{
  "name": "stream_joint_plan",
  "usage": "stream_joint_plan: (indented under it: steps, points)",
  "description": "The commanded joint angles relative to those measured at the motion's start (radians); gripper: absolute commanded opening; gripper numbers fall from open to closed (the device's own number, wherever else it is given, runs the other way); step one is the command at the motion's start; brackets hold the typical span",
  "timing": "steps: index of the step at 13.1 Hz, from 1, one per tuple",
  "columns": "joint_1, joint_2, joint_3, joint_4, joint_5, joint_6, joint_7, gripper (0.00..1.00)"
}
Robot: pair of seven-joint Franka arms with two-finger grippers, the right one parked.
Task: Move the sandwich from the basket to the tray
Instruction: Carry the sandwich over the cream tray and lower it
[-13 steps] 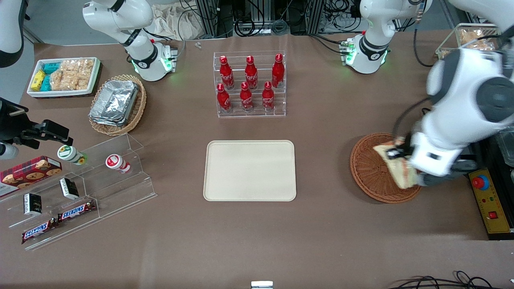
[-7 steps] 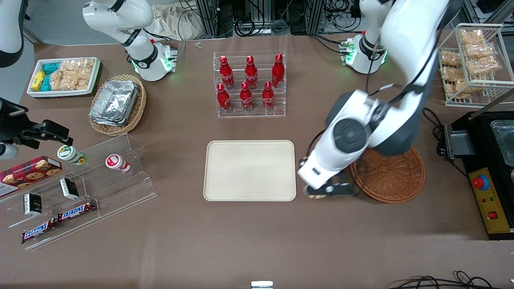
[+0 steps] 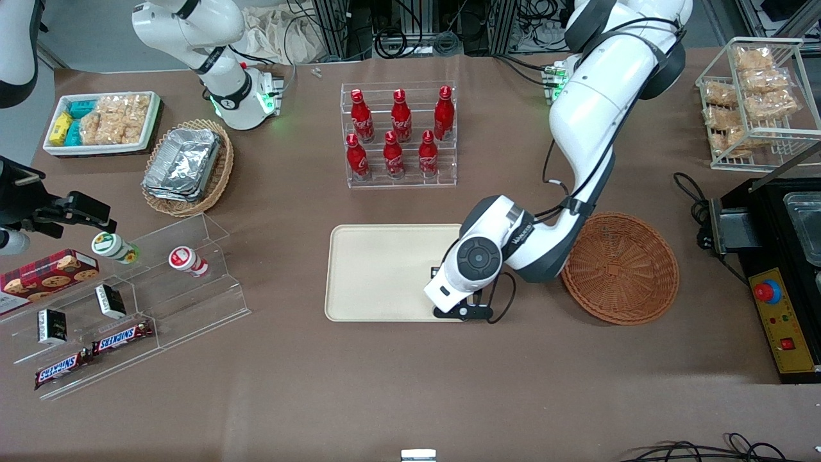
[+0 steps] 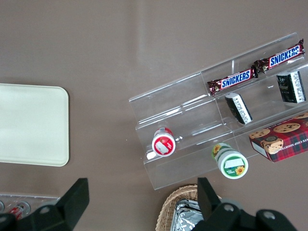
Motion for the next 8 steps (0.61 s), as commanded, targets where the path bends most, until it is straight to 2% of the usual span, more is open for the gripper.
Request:
stream_joint_plan:
  steps: [1, 3, 4, 5, 6, 7, 8]
  points:
    - [-0.017, 0.0, 0.006, -0.014, 0.013, -0.013, -0.02, 0.0]
    - [-0.046, 0.017, 0.008, -0.016, 0.018, 0.012, -0.02, 0.0]
    - [-0.048, 0.018, 0.008, -0.017, 0.021, 0.035, -0.021, 0.13]
    - [-0.048, 0.02, 0.008, -0.028, 0.02, 0.045, -0.024, 0.46]
    - [-0.046, 0.018, 0.009, -0.039, 0.02, 0.048, -0.036, 0.91]
    - [-0.043, 0.015, 0.011, -0.039, 0.021, 0.049, -0.039, 1.0]
    - [-0.04, 0.009, 0.011, -0.039, 0.021, 0.049, -0.041, 1.0]
